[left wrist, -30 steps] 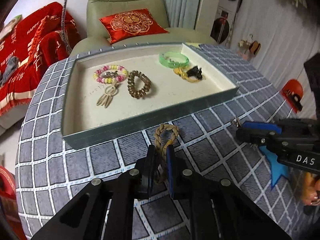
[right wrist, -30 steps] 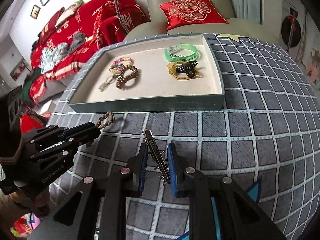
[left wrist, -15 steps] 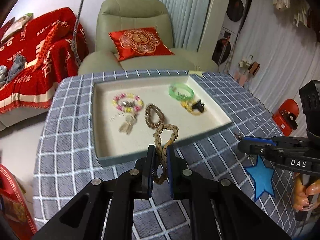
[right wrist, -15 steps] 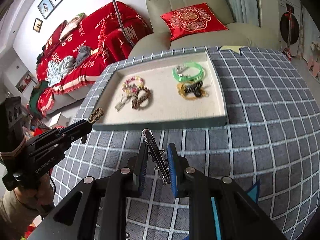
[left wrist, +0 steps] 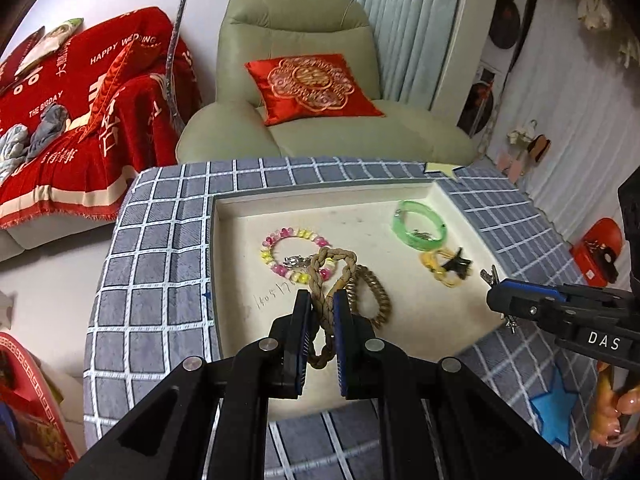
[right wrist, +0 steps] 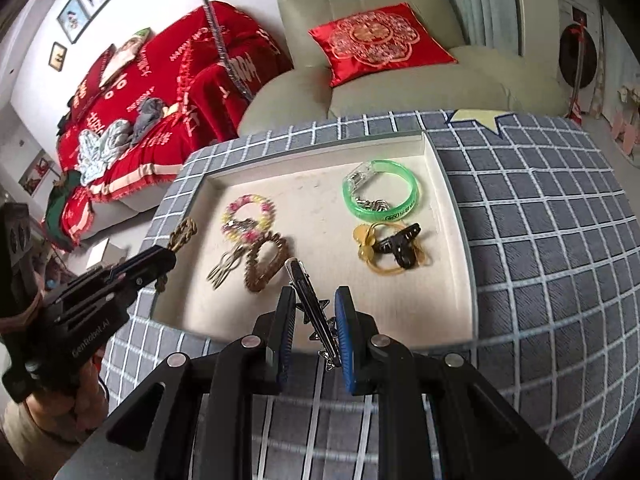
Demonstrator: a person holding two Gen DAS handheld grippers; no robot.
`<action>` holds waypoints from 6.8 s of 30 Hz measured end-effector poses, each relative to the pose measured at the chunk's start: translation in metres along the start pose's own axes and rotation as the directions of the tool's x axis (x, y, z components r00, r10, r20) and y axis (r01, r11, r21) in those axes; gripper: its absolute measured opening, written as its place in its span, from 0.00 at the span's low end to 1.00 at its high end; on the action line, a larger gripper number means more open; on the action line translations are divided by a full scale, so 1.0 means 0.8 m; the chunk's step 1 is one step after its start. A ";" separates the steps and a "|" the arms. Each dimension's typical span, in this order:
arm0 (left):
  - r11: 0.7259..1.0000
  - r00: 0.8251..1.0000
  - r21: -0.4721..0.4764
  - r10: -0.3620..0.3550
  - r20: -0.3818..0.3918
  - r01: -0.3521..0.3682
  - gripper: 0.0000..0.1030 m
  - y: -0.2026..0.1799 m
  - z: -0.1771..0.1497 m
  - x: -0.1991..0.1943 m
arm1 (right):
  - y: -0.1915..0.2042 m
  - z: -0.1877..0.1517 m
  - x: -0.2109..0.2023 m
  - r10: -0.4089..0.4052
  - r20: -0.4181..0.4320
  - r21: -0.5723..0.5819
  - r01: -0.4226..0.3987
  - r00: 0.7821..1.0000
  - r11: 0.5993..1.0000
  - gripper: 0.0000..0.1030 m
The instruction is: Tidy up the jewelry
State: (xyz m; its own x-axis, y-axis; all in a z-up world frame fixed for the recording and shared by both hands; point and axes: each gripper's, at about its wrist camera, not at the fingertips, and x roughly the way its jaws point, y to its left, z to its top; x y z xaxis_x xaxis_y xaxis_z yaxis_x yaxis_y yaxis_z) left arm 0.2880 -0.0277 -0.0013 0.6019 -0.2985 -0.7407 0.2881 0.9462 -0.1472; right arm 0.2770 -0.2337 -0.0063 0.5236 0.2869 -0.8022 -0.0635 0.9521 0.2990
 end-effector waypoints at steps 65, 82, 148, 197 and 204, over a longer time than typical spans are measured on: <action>0.999 0.999 -0.001 0.036 -0.012 -0.036 0.98 -0.019 -0.004 0.042 | -0.022 -0.059 -0.055 -0.042 0.124 0.115 0.028 0.991 0.993 0.58; 0.994 0.994 -0.018 0.105 0.016 -0.104 1.00 -0.011 -0.008 0.005 | -0.029 -0.074 -0.060 -0.054 0.124 0.140 0.037 0.991 0.990 0.79; 0.953 0.946 -0.099 0.296 0.128 -0.285 1.00 -0.047 -0.147 -0.140 | 0.035 -0.160 -0.129 -0.224 0.290 -0.068 0.254 0.930 0.965 1.00; 0.956 0.951 -0.103 0.286 0.118 -0.275 1.00 -0.050 -0.147 -0.139 | 0.040 -0.156 -0.133 -0.220 0.294 -0.074 0.251 0.930 0.965 1.00; 0.956 0.951 -0.099 0.286 0.120 -0.275 1.00 -0.050 -0.149 -0.138 | 0.040 -0.156 -0.133 -0.218 0.295 -0.076 0.250 0.930 0.965 1.00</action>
State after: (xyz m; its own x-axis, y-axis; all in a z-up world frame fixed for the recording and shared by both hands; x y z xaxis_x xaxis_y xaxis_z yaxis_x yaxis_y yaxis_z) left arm 0.1217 -0.0177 0.0082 0.7438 -0.0280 -0.6678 0.0362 0.9993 -0.0016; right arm 0.1131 -0.2209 0.0243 0.7513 0.0281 -0.6594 0.0055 0.9988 0.0489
